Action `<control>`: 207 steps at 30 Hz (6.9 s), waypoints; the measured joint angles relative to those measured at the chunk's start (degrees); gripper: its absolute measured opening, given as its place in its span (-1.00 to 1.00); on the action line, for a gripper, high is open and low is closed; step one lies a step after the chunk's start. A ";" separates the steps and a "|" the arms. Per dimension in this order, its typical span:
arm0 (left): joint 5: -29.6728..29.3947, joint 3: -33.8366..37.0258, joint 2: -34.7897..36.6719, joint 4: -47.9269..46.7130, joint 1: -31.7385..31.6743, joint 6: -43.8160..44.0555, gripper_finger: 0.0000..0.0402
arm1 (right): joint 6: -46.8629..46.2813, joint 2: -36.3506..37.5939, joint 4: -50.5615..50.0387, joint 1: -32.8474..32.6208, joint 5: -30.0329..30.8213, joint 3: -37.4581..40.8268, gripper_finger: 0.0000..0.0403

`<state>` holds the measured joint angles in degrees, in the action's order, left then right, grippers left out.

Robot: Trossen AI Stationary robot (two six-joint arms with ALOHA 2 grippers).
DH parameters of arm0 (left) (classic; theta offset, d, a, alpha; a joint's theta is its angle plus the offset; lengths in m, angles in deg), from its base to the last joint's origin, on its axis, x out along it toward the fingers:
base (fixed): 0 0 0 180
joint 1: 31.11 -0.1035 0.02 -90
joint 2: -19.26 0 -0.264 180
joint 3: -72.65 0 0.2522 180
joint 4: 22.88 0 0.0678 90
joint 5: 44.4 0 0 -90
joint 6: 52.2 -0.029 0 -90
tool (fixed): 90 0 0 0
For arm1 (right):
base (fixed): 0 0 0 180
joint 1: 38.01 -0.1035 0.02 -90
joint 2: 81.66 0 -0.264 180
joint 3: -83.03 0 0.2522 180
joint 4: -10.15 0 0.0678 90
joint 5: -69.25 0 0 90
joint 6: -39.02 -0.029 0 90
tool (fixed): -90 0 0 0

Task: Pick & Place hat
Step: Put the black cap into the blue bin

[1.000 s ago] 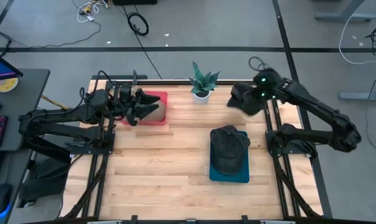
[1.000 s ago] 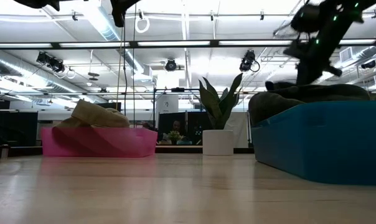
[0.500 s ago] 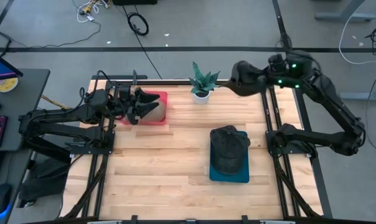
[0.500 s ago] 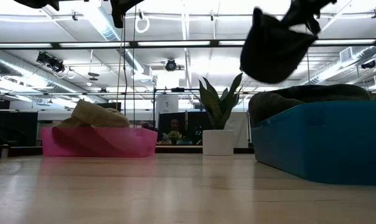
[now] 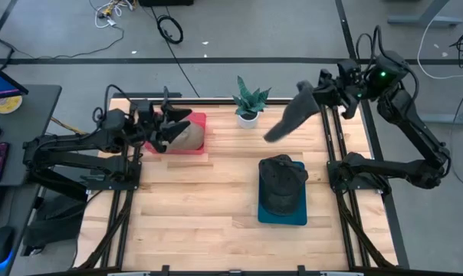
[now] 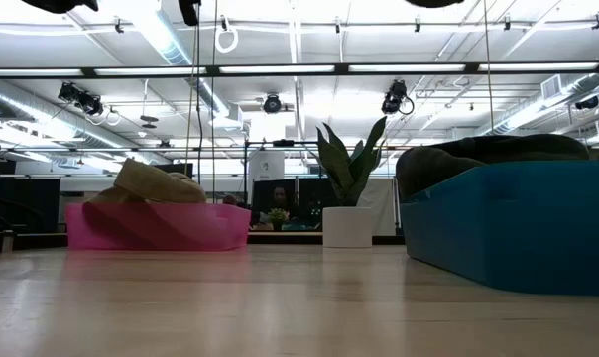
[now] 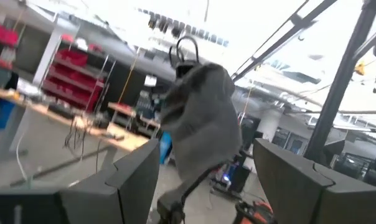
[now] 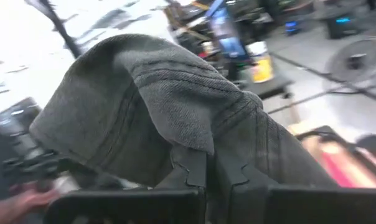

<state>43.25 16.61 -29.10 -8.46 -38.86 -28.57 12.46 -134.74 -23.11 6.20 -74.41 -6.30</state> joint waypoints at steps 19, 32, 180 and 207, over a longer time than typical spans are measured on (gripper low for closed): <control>1.32 -0.02 -2.02 8.75 0.00 -6.78 0.29 | -6.69 -12.35 18.85 -15.15 -6.21 0.06 -1.00; 3.04 -4.34 -14.17 15.26 3.53 -17.95 0.29 | -24.13 -18.99 47.28 -16.70 7.04 0.07 -1.00; -53.55 -29.86 -31.16 -18.52 25.18 -88.76 -0.95 | -71.51 -24.70 52.20 -10.37 -2.48 0.15 -0.54; -66.99 -29.73 -31.21 -17.86 27.14 -55.54 0.32 | -64.07 -22.69 49.66 -8.90 -2.87 0.11 -0.98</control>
<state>-23.74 -13.12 -60.31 -26.32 -11.72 -84.11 -51.61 -157.42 26.55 -2.70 -77.28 -6.19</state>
